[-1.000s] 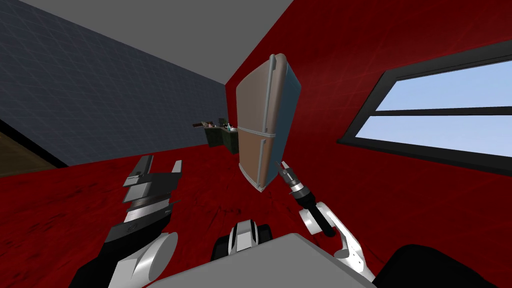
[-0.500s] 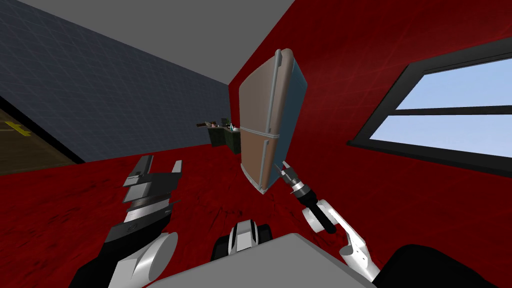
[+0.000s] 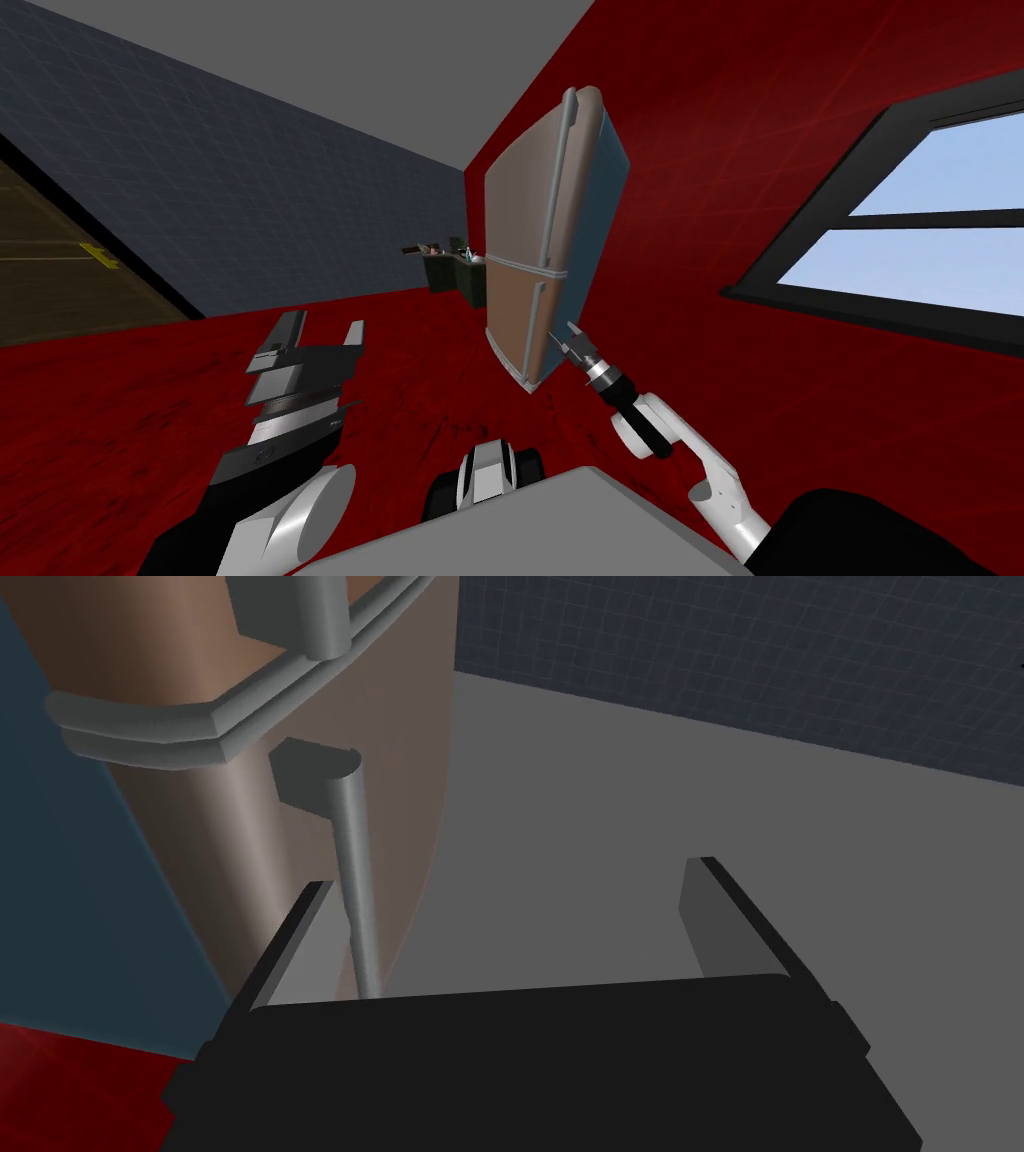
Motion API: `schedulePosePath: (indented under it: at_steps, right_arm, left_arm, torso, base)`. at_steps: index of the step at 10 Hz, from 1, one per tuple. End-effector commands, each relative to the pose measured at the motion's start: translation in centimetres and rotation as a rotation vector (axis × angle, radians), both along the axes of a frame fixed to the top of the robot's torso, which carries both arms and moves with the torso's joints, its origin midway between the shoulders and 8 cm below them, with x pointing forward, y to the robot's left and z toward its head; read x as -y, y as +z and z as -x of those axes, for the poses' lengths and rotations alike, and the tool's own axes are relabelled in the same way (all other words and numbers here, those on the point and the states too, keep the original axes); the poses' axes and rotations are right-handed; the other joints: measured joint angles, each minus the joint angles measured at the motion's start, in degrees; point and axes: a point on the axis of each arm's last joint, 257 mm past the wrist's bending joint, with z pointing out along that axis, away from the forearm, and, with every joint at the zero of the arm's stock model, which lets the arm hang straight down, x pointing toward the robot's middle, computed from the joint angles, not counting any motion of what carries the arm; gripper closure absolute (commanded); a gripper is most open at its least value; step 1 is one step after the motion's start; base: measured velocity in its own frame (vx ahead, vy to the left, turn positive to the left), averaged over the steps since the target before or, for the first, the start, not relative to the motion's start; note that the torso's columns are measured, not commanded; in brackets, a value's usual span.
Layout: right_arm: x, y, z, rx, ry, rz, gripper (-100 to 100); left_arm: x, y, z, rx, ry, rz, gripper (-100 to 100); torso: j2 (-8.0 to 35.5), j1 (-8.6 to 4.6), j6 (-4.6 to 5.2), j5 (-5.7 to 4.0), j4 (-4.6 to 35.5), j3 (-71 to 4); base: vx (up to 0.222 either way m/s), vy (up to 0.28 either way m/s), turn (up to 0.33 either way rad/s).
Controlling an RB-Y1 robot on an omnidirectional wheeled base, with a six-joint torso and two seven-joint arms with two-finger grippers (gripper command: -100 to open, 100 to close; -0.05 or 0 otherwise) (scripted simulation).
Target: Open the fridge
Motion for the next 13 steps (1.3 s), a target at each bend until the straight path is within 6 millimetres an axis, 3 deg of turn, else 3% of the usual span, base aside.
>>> schedulePosePath:
  at_steps: [1,5,7,13]
  right_arm:
    - [0.7,-0.6,-0.3,0.0,-0.026,0.121,-100]
    - [2.1,-1.5,-1.0,0.0,-0.065,0.33,-100]
    - [3.9,-2.2,-1.7,0.0,-0.106,0.515,-100]
    - [6.9,-2.5,-2.9,0.024,-0.155,0.86,-100]
  left_arm:
    - [0.0,0.0,0.0,0.0,0.0,0.0,0]
    - [0.0,0.0,0.0,0.0,0.0,0.0,0]
    - [0.0,0.0,0.0,0.0,0.0,0.0,0]
    - [0.0,0.0,0.0,0.0,0.0,0.0,0]
  torso:
    - [-0.03,0.01,-0.03,0.01,0.0,-0.01]
    - [-0.09,0.0,-0.03,0.0,-0.02,-0.05]
    - [-0.1,0.02,-0.03,0.01,-0.02,-0.06]
    - [-0.02,0.0,0.0,0.0,0.0,-0.01]
  base:
    - [0.041,0.002,0.048]
    - [0.048,-0.004,0.067]
    - [0.072,-0.001,0.13]
    - [0.051,-0.007,0.061]
